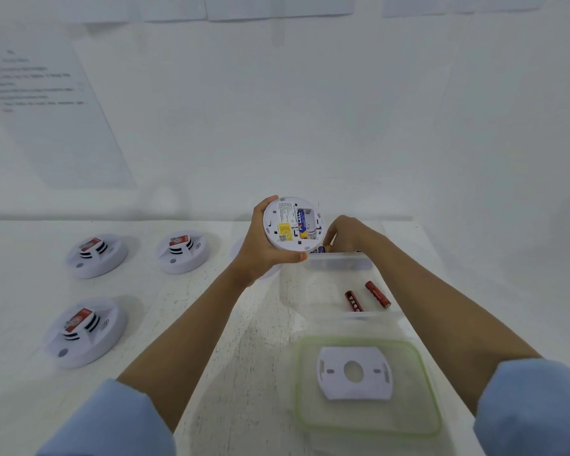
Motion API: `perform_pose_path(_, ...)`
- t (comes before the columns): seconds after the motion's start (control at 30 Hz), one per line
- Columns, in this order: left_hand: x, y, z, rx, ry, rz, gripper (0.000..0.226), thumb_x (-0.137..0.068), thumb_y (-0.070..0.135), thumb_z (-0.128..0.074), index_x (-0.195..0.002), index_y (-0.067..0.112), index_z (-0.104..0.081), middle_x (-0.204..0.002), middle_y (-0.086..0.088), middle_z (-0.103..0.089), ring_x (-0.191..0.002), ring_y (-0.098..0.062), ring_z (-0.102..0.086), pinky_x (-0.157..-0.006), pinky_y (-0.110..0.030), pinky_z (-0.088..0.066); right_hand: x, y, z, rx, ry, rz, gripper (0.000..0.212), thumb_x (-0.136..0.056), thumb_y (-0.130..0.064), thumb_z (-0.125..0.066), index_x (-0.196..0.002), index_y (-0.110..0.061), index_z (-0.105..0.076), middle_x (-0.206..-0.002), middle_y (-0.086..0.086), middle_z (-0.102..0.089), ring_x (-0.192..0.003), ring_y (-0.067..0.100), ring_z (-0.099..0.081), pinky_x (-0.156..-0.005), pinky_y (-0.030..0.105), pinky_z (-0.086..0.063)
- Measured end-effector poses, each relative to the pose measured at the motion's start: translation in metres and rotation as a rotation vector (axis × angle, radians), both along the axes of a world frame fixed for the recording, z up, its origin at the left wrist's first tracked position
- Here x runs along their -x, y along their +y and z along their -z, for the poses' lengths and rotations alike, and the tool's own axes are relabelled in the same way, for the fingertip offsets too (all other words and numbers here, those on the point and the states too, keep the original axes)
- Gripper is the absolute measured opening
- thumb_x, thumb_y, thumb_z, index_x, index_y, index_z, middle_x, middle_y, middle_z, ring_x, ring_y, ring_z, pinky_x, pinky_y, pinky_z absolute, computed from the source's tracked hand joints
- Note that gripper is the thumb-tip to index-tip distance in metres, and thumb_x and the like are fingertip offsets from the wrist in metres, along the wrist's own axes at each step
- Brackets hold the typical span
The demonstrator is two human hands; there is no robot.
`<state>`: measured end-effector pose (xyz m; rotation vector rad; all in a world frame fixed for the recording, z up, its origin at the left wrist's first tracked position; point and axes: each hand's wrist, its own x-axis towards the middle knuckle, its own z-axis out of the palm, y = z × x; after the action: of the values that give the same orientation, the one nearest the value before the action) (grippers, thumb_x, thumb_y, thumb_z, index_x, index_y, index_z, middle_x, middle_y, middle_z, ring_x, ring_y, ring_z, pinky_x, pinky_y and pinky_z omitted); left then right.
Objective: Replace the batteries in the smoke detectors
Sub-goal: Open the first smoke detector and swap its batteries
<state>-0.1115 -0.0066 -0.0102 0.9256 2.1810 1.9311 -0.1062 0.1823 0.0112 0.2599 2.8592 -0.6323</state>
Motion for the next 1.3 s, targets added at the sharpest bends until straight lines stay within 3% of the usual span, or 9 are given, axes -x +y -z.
perform_pose_path(0.13,-0.001,-0.001,0.001,-0.005,-0.005,0.009,0.099,-0.053,-0.009,-0.077,-0.134,0.01,-0.023,-0.125,0.01,-0.039,-0.105,0.018,-0.047,-0.082,-0.008,-0.046,-0.003,0.002,-0.002,0.128,0.064,0.087,0.024,-0.074,0.0,-0.069,-0.098,-0.001,-0.068,-0.071,0.003,-0.058,-0.057,0.012,-0.049,-0.05,0.018,-0.038)
perform_pose_path(0.27,-0.004,-0.003,-0.002,-0.016,-0.006,0.011,0.1,-0.051,-0.004,-0.077,-0.134,0.012,-0.024,-0.126,0.006,-0.039,-0.106,0.016,-0.047,-0.082,-0.01,-0.047,-0.01,0.005,-0.023,0.469,0.423,0.204,0.024,-0.072,0.003,-0.07,-0.096,0.0,-0.067,-0.089,0.014,-0.066,-0.057,0.011,-0.055,-0.057,0.017,-0.049)
perform_pose_path(0.4,-0.008,-0.004,-0.006,-0.012,0.01,0.007,0.101,-0.051,-0.003,-0.077,-0.135,0.008,-0.023,-0.125,0.006,-0.04,-0.105,0.016,-0.048,-0.081,-0.011,-0.048,-0.024,0.001,-0.053,0.782,0.651,0.18,0.028,-0.074,0.003,-0.07,-0.101,0.004,-0.064,-0.066,0.005,-0.062,-0.054,0.006,-0.06,-0.066,0.023,-0.055)
perform_pose_path(0.6,-0.016,-0.004,-0.012,-0.009,0.032,0.005,0.101,-0.055,-0.025,-0.074,-0.136,-0.001,-0.018,-0.118,0.01,-0.041,-0.098,0.018,-0.051,-0.076,-0.009,-0.048,-0.039,-0.018,-0.055,0.495,0.654,-0.019,0.027,-0.069,-0.002,-0.077,-0.094,0.0,-0.066,-0.069,-0.004,-0.06,-0.054,-0.004,-0.055,-0.064,0.013,-0.05)
perform_pose_path(0.73,-0.022,-0.006,-0.013,-0.017,0.027,-0.015,0.099,-0.057,-0.026,-0.071,-0.137,-0.001,-0.019,-0.117,0.011,-0.041,-0.098,0.018,-0.052,-0.076,-0.009,-0.049,-0.048,-0.026,-0.042,0.314,0.678,-0.096,0.022,-0.076,-0.014,-0.074,-0.097,-0.009,-0.067,-0.094,0.003,-0.06,-0.074,0.013,-0.053,-0.063,0.013,-0.043)
perform_pose_path(0.87,-0.028,-0.01,-0.012,-0.03,0.015,-0.005,0.102,-0.053,-0.02,-0.076,-0.136,0.002,-0.02,-0.119,0.007,-0.043,-0.102,0.01,-0.054,-0.077,-0.012,-0.05,-0.058,-0.035,-0.03,0.442,0.642,-0.05,0.015,-0.086,-0.012,-0.063,-0.1,-0.006,-0.061,-0.105,0.01,-0.062,-0.081,0.024,-0.065,-0.051,0.015,-0.05)
perform_pose_path(1.0,-0.038,-0.011,-0.016,-0.067,0.0,0.005,0.1,-0.05,-0.009,-0.073,-0.135,0.002,-0.022,-0.117,0.007,-0.045,-0.1,0.011,-0.055,-0.077,-0.013,-0.05,-0.066,-0.041,-0.027,0.294,0.643,-0.075,0.023,-0.09,-0.013,-0.057,-0.107,0.0,-0.066,-0.11,0.019,-0.064,-0.096,0.03,-0.063,-0.081,0.034,-0.053)
perform_pose_path(1.07,-0.041,-0.012,-0.017,-0.081,-0.004,0.009,0.099,-0.05,-0.007,-0.073,-0.135,0.002,-0.022,-0.117,0.006,-0.045,-0.098,0.012,-0.055,-0.078,-0.012,-0.049,-0.072,-0.045,-0.028,0.189,0.613,-0.131,0.029,-0.094,-0.019,-0.05,-0.105,0.002,-0.068,-0.107,0.023,-0.062,-0.097,0.032,-0.06,-0.085,0.039,-0.05)
perform_pose_path(1.3,-0.06,-0.025,-0.018,-0.089,-0.016,0.007,0.095,-0.049,-0.005,-0.075,-0.129,0.012,-0.026,-0.117,0.006,-0.047,-0.1,0.008,-0.056,-0.079,-0.015,-0.05,-0.098,-0.05,-0.031,0.411,0.52,-0.06,0.03,-0.095,-0.021,-0.049,-0.121,-0.009,-0.06,-0.119,0.008,-0.062,-0.105,0.02,-0.059,-0.083,0.016,-0.045)
